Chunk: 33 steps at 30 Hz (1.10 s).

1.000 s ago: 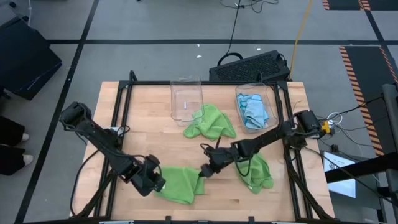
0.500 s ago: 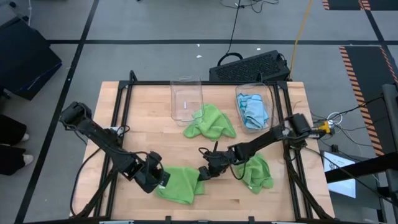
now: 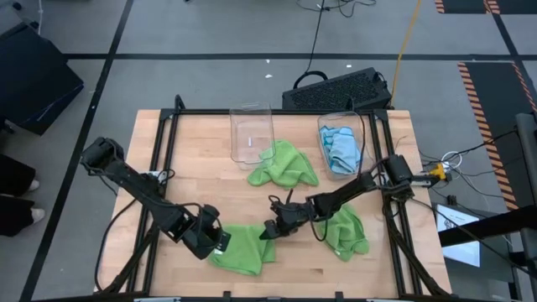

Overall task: Fold microfiber towels
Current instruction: Fold the bottom left green microfiber towel

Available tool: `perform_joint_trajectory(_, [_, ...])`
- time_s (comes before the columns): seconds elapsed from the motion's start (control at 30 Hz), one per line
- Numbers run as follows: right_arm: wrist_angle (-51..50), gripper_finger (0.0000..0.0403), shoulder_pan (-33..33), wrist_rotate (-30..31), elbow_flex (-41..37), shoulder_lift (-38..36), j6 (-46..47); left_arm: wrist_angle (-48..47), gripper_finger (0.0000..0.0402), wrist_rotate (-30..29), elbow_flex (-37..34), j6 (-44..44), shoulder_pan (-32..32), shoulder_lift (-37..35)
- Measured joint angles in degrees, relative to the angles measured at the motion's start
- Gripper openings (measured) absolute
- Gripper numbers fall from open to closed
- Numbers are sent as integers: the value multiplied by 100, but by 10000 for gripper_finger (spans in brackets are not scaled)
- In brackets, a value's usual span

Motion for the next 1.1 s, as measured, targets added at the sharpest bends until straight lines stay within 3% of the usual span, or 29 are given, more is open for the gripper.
perform_joint_trajectory(0.33, [85,251,-302,81,0,0,-81,-102,124,-55,-5,34,-2,0])
perform_joint_trajectory(0.6, [405,251,-609,-299,0,0,-182,-26,124,-132,-8,198,-48,1])
perform_joint_trajectory(0.67, [512,251,-682,-409,0,0,-173,329,124,-326,-11,722,-104,0])
perform_joint_trajectory(0.83, [463,251,-834,-606,-2,0,-145,1801,134,-619,20,3160,-182,107])
perform_joint_trajectory(1.0, [491,251,-1037,-942,-2,-1,-158,2522,187,-658,257,5276,-153,807])
perform_joint_trajectory(1.1, [519,251,-1190,-1397,-2,-45,-388,2370,224,-743,606,5913,-163,1307])
